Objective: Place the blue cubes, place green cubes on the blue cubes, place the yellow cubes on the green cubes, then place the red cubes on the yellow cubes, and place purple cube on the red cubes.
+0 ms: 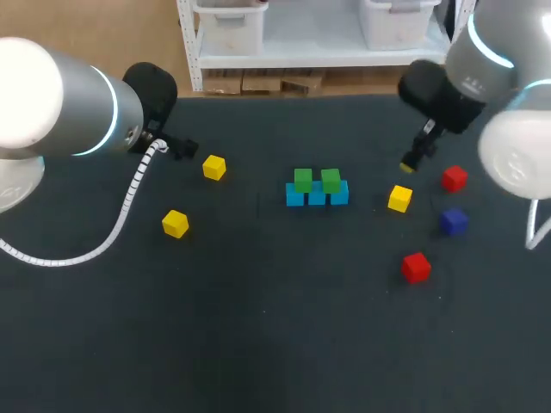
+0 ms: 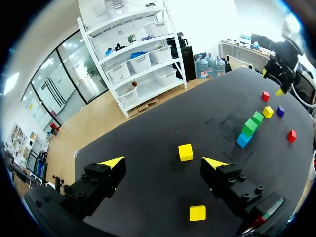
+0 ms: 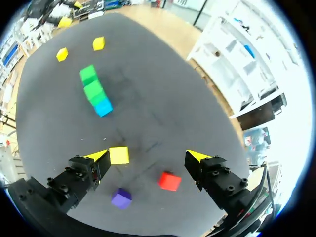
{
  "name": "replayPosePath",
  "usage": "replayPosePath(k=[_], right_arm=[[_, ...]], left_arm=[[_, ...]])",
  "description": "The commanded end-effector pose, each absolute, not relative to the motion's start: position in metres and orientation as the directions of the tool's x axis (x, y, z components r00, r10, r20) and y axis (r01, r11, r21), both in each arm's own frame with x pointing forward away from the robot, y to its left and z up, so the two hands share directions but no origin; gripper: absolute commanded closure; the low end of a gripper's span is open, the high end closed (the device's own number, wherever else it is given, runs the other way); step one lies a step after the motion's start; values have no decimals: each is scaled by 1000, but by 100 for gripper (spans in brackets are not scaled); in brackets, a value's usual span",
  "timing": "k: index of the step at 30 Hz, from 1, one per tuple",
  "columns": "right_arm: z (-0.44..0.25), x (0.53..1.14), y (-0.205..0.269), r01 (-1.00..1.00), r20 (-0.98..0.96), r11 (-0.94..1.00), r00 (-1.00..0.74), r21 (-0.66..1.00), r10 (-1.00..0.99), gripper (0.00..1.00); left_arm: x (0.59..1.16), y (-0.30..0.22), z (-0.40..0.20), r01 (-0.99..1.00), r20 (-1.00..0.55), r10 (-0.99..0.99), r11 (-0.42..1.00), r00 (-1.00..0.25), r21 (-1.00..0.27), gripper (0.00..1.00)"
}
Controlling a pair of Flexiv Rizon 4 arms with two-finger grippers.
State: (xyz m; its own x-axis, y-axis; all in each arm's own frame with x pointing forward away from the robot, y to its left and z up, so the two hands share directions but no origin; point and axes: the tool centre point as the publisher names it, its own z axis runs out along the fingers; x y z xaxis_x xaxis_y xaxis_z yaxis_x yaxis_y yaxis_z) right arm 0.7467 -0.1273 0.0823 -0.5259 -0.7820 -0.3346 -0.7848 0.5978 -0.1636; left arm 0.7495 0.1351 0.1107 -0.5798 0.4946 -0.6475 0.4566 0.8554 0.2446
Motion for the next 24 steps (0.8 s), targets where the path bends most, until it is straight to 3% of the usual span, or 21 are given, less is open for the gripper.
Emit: replayPosePath(k=[1,7,24], right_arm=[[104,753,-143,-734,-370,627,-524,-261,-767,0],[134,775,-151,-670,-406,658,-527,-344,-747,0],[168,796,-188,-570,-483,725,-545,-386,-685,0]], left_arm=[[751,136,111,461,-646,496,854,-579,243,0],[751,136,111,461,-646,496,854,-579,243,0],[751,136,111,461,-646,496,854,-579,243,0]])
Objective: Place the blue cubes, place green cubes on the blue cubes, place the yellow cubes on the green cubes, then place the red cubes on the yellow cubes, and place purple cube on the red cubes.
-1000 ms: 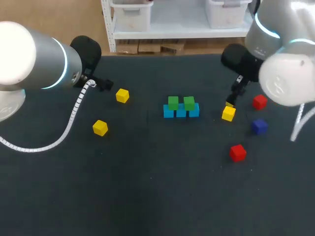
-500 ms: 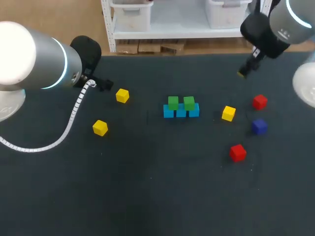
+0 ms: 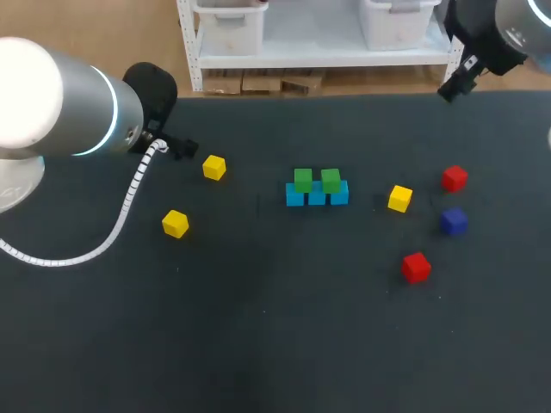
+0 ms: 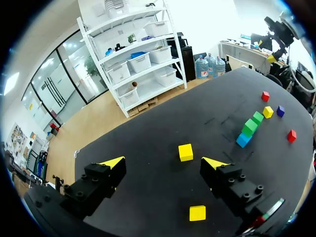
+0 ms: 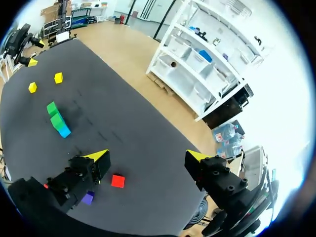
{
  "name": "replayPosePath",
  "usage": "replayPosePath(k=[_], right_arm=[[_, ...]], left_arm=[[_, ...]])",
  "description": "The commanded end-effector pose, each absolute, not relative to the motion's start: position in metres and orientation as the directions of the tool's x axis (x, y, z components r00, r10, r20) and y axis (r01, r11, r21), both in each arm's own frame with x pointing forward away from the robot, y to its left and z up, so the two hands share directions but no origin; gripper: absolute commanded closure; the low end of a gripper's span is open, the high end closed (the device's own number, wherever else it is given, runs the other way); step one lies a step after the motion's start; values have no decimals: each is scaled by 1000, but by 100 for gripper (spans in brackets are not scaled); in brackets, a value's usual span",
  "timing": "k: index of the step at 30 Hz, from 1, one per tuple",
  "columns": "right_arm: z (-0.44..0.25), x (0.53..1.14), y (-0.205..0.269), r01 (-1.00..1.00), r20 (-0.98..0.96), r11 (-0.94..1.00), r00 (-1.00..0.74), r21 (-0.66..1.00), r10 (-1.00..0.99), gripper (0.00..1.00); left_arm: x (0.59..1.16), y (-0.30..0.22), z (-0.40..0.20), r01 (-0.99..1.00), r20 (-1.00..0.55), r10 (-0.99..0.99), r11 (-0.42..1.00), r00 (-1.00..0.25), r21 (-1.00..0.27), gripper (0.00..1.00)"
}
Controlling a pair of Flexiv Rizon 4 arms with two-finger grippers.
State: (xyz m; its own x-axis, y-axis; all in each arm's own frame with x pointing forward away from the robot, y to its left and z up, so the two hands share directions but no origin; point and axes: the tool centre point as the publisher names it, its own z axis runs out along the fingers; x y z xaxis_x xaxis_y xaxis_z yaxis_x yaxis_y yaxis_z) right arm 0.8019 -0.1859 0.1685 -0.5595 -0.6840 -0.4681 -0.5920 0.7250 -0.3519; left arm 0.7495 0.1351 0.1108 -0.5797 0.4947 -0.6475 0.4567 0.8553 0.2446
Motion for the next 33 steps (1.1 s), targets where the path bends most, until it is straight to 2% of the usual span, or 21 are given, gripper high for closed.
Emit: replayPosePath(k=[1,15,17,23,26,29,33], right_arm=[[168,796,-188,-580,-483,719,-538,-383,-691,0],[168,796,-188,-580,-483,719,-538,-383,-691,0],[168,796,-188,-580,-483,719,-538,-383,-691,0],[168,796,-188,-580,-483,719,-538,-383,-691,0],[168,796,-188,-580,-483,719,-538,-383,-691,0],[168,796,-188,-580,-483,719,-538,-383,-691,0],[168,796,-188,-580,-483,719,-538,-383,-691,0]], left_arm=[[751,136,111,461,-646,496,854,-579,243,0],[751,136,111,461,-646,496,854,-579,243,0],[755,139,111,462,-597,563,822,-572,333,0],[771,145,124,442,-534,603,798,-593,410,0],[775,141,126,472,-497,611,792,-616,388,0],[781,130,119,477,-471,538,842,-699,253,0],[784,115,109,446,-460,473,878,-751,173,0]])
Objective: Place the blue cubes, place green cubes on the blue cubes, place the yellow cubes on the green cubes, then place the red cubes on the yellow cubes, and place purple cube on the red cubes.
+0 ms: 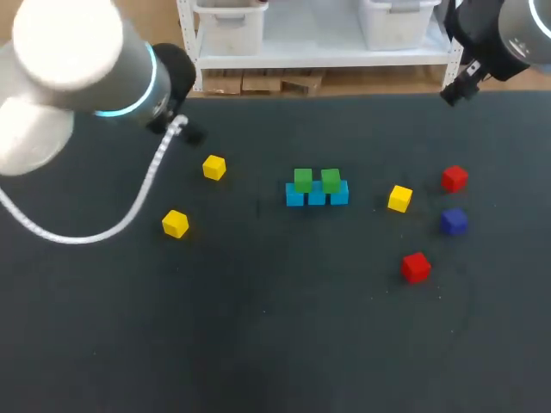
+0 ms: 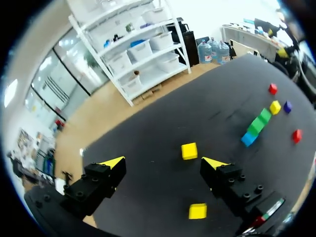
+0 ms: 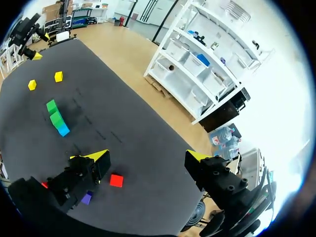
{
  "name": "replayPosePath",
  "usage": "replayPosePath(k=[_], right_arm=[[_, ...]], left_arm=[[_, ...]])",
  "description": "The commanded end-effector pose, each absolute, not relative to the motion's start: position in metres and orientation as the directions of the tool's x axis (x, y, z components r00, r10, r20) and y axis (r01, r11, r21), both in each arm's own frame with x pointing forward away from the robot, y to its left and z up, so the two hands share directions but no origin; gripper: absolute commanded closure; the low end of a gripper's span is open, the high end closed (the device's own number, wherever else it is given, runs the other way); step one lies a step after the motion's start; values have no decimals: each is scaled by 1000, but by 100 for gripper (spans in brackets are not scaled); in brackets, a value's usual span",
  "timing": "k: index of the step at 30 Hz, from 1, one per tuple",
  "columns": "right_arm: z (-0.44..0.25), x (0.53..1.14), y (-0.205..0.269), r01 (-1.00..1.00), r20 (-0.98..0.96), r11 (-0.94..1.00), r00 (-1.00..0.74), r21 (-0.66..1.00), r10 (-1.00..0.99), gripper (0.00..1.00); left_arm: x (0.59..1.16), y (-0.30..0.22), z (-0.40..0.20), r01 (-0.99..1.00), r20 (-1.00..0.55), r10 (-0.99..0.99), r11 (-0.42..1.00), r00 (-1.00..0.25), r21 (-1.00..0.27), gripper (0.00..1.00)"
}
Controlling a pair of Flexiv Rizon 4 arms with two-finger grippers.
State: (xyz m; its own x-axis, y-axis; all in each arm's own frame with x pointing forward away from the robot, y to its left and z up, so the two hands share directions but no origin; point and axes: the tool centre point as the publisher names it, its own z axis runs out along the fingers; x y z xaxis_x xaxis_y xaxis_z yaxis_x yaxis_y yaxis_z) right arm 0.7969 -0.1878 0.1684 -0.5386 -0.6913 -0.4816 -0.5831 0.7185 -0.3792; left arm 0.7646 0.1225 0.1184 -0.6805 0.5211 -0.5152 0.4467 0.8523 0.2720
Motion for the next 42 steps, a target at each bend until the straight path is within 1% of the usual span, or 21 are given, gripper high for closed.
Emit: replayPosePath(k=[1,3,7,11,16,21,23,24,26,31,40,42], right_arm=[[168,796,-188,-580,-483,719,-538,-383,-691,0],[168,796,-188,-580,-483,719,-538,-383,-691,0],[168,796,-188,-580,-483,719,-538,-383,-691,0],[168,796,-188,-580,-483,719,-538,-383,-691,0],[168,796,-188,-580,-483,719,-538,-383,-691,0],[168,796,-188,-580,-483,719,-538,-383,-691,0],[168,796,-188,-580,-483,719,-538,-383,-691,0],[168,796,-188,-580,-483,719,-538,-383,-691,0],[168,796,-188,-580,-483,719,-538,-383,-691,0],[168,796,-188,-580,-483,719,-538,-383,-691,0],[168,796,-188,-580,-483,719,-538,-383,-691,0],[168,796,-188,-580,-483,719,-538,-383,-691,0]], left_arm=[[786,113,105,437,-457,466,882,-758,174,0],[793,114,95,422,-445,445,893,-777,157,0],[806,111,74,440,-423,475,879,-772,185,0],[817,101,57,448,-400,474,879,-784,163,0],[825,86,44,480,-343,520,854,-782,200,0],[831,83,32,466,-262,500,865,-825,183,0],[834,83,27,448,-224,474,880,-852,158,0],[835,84,25,435,-229,464,885,-856,168,0],[836,86,23,409,-219,433,900,-874,148,0],[837,89,15,355,-161,372,927,-914,124,0],[833,87,16,401,-130,404,915,-906,47,0],[830,88,14,419,-105,423,906,-900,62,0]])
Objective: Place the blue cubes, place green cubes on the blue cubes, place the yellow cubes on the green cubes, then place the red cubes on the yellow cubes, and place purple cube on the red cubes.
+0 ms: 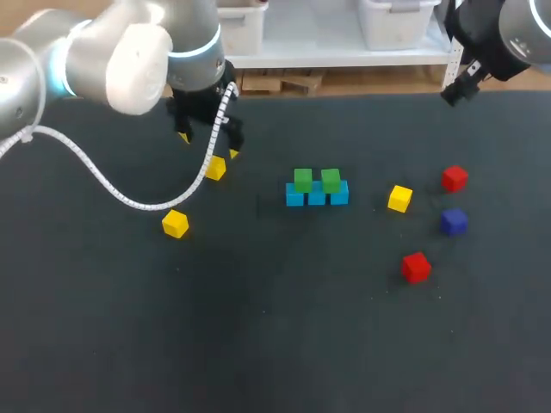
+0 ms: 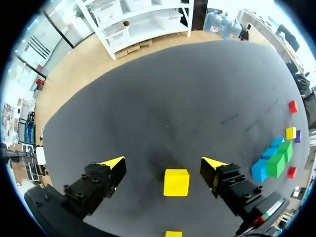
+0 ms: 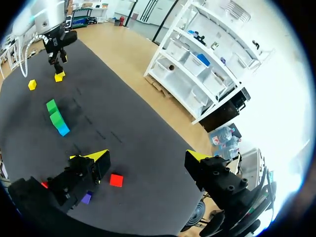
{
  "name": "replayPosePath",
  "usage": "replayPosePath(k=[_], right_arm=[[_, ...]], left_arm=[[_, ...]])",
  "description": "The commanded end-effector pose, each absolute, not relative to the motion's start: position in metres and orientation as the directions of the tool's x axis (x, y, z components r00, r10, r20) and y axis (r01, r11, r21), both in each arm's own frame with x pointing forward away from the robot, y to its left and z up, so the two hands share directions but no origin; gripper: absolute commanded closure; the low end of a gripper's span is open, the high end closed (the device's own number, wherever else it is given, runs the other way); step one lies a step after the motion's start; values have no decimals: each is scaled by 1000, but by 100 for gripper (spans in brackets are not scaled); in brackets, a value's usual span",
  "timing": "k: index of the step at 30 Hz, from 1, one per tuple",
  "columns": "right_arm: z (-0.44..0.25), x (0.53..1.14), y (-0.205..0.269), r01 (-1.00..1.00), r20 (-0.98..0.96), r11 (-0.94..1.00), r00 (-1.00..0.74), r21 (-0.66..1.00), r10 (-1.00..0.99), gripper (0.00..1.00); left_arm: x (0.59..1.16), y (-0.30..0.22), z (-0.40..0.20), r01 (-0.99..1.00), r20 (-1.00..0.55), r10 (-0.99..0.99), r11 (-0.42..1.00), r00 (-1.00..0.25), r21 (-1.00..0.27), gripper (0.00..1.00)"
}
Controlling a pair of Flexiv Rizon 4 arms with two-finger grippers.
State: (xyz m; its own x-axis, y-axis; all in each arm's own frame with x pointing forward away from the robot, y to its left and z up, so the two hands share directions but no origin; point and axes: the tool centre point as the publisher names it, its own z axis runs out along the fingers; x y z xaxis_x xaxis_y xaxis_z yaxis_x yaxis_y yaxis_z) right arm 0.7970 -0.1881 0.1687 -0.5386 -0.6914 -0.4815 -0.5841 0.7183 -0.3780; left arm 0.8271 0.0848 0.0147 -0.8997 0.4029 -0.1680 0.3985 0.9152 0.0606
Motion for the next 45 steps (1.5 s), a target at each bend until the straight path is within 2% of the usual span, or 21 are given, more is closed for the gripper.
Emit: replayPosePath(k=[1,5,16,18,20,22,23,24,25,26,27,30,32,34,37,39,40,45], right_arm=[[168,796,-188,-580,-483,719,-538,-383,-691,0],[168,796,-188,-580,-483,719,-538,-383,-691,0],[168,796,-188,-580,-483,719,-538,-383,-691,0],[168,796,-188,-580,-483,719,-538,-383,-691,0],[168,796,-188,-580,-483,719,-538,-383,-691,0],[168,796,-188,-580,-483,719,-538,-383,-691,0],[168,796,-188,-580,-483,719,-538,-383,-691,0],[168,796,-188,-580,-483,719,-538,-383,-691,0],[168,796,-188,-580,-483,719,-538,-383,-691,0],[168,796,-188,-580,-483,719,-538,-383,-691,0],[168,796,-188,-580,-483,719,-538,-383,-691,0],[168,796,-188,-580,-483,719,-538,-383,-691,0],[168,796,-188,-580,-483,719,-538,-383,-691,0],[168,796,-188,-580,-483,719,-538,-383,-691,0],[168,796,-188,-580,-483,719,-538,-383,-691,0],[168,796,-188,-580,-483,719,-538,-383,-691,0],[168,796,-188,-580,-483,719,-538,-383,-691,0],[168,796,-188,-580,-483,719,-538,-383,-691,0]], left_arm=[[829,90,14,428,-95,433,901,-897,70,0],[827,98,8,438,-77,445,894,-892,94,0],[809,87,0,456,-55,456,890,-888,21,0],[808,86,-1,464,-57,465,885,-884,26,18],[806,85,0,469,-57,470,883,-881,22,0],[805,85,0,474,-58,474,881,-879,20,0],[804,85,0,473,-56,473,881,-879,20,5],[804,85,0,473,-54,473,881,-879,18,24],[803,85,0,473,-54,473,881,-879,15,33],[802,85,1,474,-55,474,880,-879,13,37],[801,85,2,475,-56,475,880,-878,13,49],[796,84,3,483,-55,483,876,-874,15,58],[791,85,3,486,-50,486,874,-873,11,73],[786,85,4,490,-45,490,872,-871,6,76],[779,86,6,496,-46,495,869,-868,3,70],[777,86,6,495,-45,495,869,-868,-2,78],[775,86,6,500,-45,499,866,-865,-2,100],[773,84,6,514,-49,513,858,-857,-7,100]])
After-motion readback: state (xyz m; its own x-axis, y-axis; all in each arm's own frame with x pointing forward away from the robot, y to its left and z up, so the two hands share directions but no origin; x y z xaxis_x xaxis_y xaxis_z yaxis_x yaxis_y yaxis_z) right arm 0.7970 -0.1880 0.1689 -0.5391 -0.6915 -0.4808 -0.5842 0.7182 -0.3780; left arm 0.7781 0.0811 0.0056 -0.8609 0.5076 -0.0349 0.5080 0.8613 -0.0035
